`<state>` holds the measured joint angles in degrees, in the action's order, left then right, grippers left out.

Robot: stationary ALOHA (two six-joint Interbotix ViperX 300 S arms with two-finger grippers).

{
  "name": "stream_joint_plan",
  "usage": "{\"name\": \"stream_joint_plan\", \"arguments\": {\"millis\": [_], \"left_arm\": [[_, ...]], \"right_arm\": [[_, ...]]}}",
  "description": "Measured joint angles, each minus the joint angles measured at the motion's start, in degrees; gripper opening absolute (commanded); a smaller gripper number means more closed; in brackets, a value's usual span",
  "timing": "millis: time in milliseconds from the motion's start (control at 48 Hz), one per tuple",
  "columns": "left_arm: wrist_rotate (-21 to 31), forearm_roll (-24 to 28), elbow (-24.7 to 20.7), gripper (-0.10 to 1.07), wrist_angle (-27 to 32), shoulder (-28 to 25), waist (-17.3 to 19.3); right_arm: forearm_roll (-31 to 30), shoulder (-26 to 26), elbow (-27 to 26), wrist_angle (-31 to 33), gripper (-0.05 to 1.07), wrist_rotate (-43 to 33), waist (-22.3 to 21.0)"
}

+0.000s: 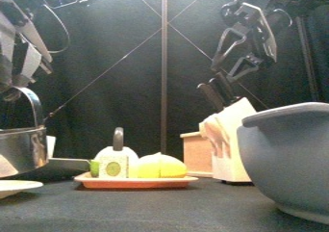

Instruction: Place cookie cutter in top middle

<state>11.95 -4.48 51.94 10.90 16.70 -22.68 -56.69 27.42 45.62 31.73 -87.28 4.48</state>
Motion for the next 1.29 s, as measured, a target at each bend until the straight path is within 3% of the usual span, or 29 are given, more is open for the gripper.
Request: {"name": "stream_joint_plan", "arguments": {"millis": [146,292,667,938,1292], "left_arm": [[-0.09,0.0,0.09,0.54,-0.26,2.81,2.81],[0.09,0.0,-0.44,0.54,-2.02,5.98,8.17],[0.09,-7.56,-5.27,0.54,-10.72,6.5,29.09],[-0.09,-13.62,-10.11,0.54,-14.85,-1.05,39.73],[0.09,-14.5,-17.84,0.54,-14.24,-14.41,44.03]], "right_arm": [[-1.76,0.7,0.53,0.0,0.96,0.0,-0.7],[-3.69,1.32,1.85,0.0,0.96,0.0,-1.41],[-3.16,1.58,5.98,0.0,0.95,0.18,-2.37],[-3.25,3.08,7.91,0.26,0.95,0.18,-2.46],[-2.55,6.42,10.55,0.35,0.96,0.18,-2.46]]}}
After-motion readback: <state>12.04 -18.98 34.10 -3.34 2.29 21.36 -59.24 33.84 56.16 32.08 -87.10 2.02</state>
